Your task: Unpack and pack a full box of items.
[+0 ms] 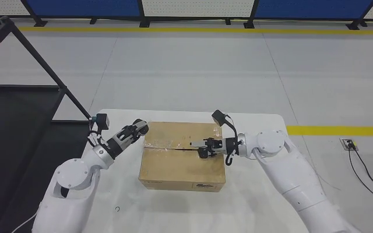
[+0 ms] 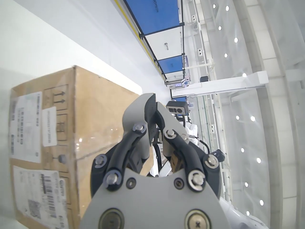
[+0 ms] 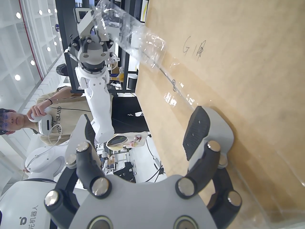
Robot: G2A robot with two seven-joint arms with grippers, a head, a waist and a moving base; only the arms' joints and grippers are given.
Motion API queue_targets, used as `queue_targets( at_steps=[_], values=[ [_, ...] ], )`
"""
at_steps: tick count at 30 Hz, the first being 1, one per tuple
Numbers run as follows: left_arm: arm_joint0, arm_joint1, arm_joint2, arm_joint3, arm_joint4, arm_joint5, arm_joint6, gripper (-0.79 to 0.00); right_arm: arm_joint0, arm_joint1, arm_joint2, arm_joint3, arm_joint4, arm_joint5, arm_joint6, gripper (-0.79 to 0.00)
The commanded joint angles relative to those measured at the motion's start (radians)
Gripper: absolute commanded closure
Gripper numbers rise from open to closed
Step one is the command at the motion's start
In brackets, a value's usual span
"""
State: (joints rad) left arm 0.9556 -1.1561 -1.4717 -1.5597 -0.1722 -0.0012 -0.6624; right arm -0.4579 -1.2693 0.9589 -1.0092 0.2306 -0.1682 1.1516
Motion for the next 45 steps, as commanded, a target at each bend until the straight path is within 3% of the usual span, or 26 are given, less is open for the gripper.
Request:
queue_targets(
  at_steps=[1,9,18,22,26,34,39,45],
  values=[
    [0.010,-0.001,0.009,-0.041,-0.004,-0.001,0.003,0.000,-0.001,0.000,0.004,0.002,0.001,0.000,-0.008,-0.785],
    [0.011,-0.005,0.071,-0.148,0.000,0.000,0.010,0.000,-0.011,0.005,0.022,0.005,0.010,-0.002,-0.032,-0.785],
    [0.014,-0.003,0.069,-0.168,0.035,-0.017,0.053,0.000,-0.014,0.006,0.025,0.010,0.010,-0.004,-0.025,-0.785],
    [0.031,0.004,-0.014,-0.100,-0.005,-0.002,0.089,0.000,-0.006,0.005,0.024,0.021,0.010,-0.006,-0.020,-0.785],
    [0.013,0.015,-0.093,0.027,-0.029,0.035,0.094,0.000,0.004,0.003,0.020,0.032,0.014,-0.010,-0.011,-0.785],
    [-0.095,0.017,-0.101,0.272,-0.099,0.069,0.061,0.000,0.029,-0.009,-0.010,0.035,0.007,-0.015,-0.008,-0.785],
    [-0.090,0.018,-0.105,0.305,-0.161,0.071,0.015,0.000,0.029,-0.019,-0.024,0.016,0.021,-0.056,-0.048,-0.785],
    [-0.042,0.020,-0.122,0.275,-0.255,0.086,-0.035,-0.012,0.062,-0.050,-0.082,0.027,-0.008,-0.076,-0.149,-0.785]
  ],
)
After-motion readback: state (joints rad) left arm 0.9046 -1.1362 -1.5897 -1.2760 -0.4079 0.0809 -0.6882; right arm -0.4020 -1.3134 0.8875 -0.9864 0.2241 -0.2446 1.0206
